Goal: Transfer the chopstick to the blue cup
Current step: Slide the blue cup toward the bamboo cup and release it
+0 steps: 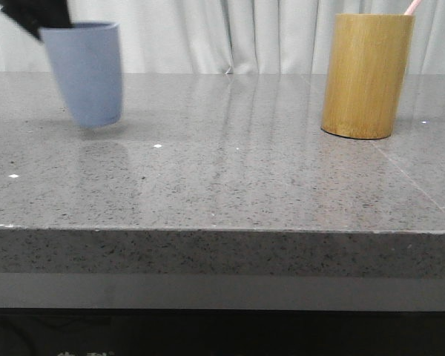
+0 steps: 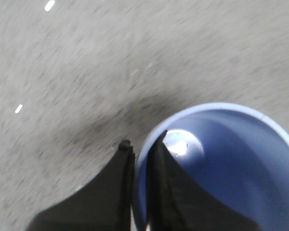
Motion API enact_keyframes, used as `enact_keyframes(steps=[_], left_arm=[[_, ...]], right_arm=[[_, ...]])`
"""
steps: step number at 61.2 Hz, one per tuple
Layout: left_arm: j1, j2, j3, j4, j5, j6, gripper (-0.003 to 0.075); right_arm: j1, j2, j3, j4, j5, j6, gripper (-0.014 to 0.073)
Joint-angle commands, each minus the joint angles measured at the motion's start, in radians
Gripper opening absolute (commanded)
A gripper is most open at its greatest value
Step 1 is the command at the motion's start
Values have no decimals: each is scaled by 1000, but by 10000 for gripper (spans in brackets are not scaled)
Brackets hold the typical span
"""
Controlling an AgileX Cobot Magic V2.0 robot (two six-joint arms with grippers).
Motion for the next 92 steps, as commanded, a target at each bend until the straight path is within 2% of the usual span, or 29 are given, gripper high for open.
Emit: enact_keyframes(steps=[1, 14, 25, 62, 66, 78, 81, 92], left_arm=[[-58, -49, -84, -18, -42, -7, -19], [-169, 7, -210, -18, -42, -7, -19], [-235, 105, -321, -18, 25, -7, -19], [-255, 200, -353, -14, 56, -7, -13], [-255, 200, -353, -14, 56, -7, 22], [-255, 200, -353, -14, 56, -10, 285], [-255, 200, -353, -14, 56, -16, 307], [-255, 186, -353, -14, 71, -27, 303]], right_arm=[[-4, 10, -33, 10, -61, -8, 560], [-4, 10, -33, 10, -61, -8, 560], [-4, 10, -33, 10, -56, -8, 560], [-4, 10, -33, 10, -39, -8, 560], [-4, 10, -33, 10, -37, -8, 560], [-4, 10, -33, 10, -34, -8, 560], [-4, 10, -33, 10, -34, -8, 560], [-4, 10, -33, 10, -34, -8, 560]])
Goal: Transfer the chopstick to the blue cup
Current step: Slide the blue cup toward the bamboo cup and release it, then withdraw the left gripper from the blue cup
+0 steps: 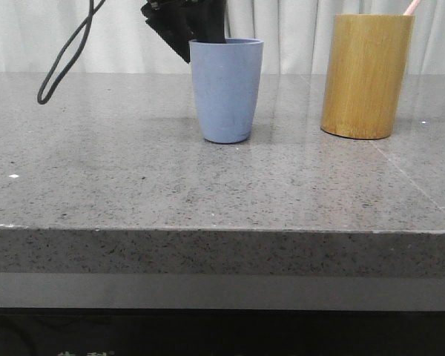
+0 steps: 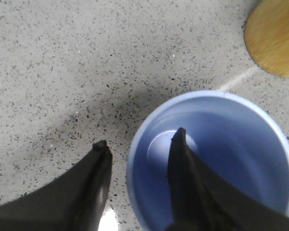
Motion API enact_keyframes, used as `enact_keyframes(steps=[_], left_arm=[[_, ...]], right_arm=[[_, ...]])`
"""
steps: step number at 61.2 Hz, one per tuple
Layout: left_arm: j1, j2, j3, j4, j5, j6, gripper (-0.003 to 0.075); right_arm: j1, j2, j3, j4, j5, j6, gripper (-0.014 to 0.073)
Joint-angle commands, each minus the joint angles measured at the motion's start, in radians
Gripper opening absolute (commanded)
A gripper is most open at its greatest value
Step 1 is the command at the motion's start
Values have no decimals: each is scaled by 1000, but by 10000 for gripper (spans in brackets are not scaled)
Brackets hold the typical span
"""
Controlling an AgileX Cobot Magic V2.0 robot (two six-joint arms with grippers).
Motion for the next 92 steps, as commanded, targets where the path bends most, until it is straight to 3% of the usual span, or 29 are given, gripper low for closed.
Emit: enact_keyframes(steps=[1, 30, 53, 68, 79, 92], left_arm=[[-7, -78, -35, -10, -30, -15, 303], [62, -326, 2, -7, -28, -73, 303], [128, -787, 524, 46, -247, -68, 303], [141, -1048, 838, 46, -307, -68, 303], [141, -1133, 942, 46, -351, -68, 303], [141, -1134, 949, 46, -354, -68, 303]], right_arm=[[-4, 10, -33, 11, -60, -8, 560], [-4, 10, -33, 17, -59, -8, 560], [-4, 10, -33, 17, -59, -8, 560], [-4, 12, -36, 20, -80, 4, 560], [-5, 76, -74, 6, -99, 67, 560], [-8, 230, -229, 8, -98, 101, 560]])
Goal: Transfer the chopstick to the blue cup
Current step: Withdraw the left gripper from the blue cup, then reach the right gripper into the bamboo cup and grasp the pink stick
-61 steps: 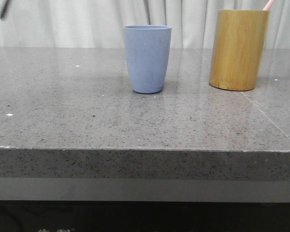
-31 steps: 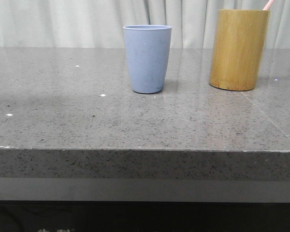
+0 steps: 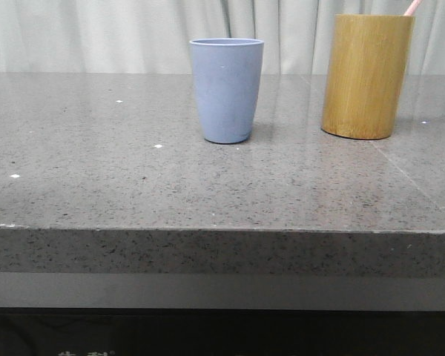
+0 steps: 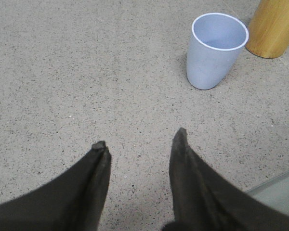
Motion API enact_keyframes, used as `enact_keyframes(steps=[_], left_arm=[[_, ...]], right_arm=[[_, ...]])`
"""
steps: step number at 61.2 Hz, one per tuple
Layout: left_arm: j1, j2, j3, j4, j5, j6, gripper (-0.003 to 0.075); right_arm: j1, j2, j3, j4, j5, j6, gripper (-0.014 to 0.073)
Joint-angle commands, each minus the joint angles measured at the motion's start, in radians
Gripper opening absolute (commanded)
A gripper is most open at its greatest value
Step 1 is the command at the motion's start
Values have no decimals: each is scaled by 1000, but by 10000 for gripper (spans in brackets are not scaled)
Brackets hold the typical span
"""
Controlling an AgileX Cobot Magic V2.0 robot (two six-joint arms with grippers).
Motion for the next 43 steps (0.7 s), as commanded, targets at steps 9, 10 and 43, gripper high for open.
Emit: enact_keyframes(steps=[9, 10, 43], left_arm=[[3, 2, -23, -8, -83, -6, 303], [3, 2, -23, -8, -83, -6, 303], [3, 2, -23, -8, -84, -6, 303]], right_arm=[[-66, 189, -242, 59, -67, 19, 560], [-71, 202, -264, 67, -63, 16, 560], [-138, 685, -706, 442, 72, -210, 560]])
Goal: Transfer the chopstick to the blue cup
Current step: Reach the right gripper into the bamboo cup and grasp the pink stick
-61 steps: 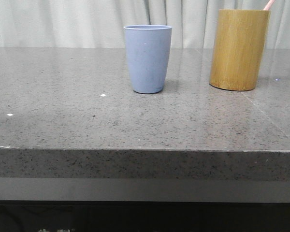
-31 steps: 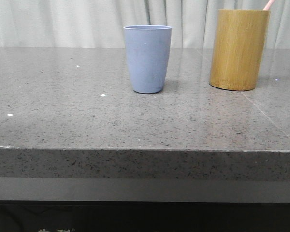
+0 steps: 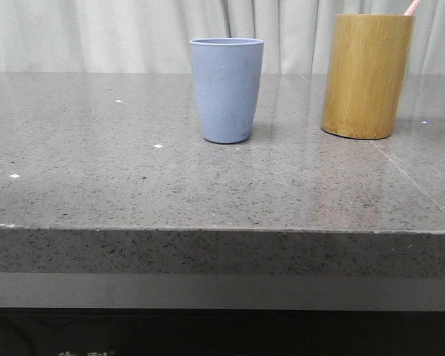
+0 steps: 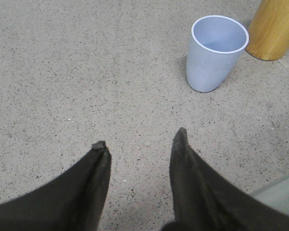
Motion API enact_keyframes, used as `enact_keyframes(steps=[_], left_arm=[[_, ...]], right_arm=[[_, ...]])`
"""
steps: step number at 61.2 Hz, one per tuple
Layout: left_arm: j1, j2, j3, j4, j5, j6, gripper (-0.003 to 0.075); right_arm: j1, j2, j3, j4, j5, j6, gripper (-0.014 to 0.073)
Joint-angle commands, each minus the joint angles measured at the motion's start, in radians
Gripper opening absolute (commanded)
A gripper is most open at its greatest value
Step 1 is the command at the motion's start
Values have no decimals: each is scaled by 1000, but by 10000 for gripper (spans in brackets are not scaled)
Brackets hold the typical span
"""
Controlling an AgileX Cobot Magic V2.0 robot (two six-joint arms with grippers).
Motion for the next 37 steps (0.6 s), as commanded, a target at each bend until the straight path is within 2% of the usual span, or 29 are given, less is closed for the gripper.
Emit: enact_keyframes(steps=[1, 22, 37], left_arm=[[3, -5, -23, -8, -72, -6, 303], [3, -5, -23, -8, -72, -6, 303], [3, -5, -23, -8, -72, -6, 303]], right_arm=[[-8, 36, -72, 66, -44, -40, 560], [-4, 181, -146, 111, -22, -68, 548], [-4, 182, -147, 127, 3, -85, 252]])
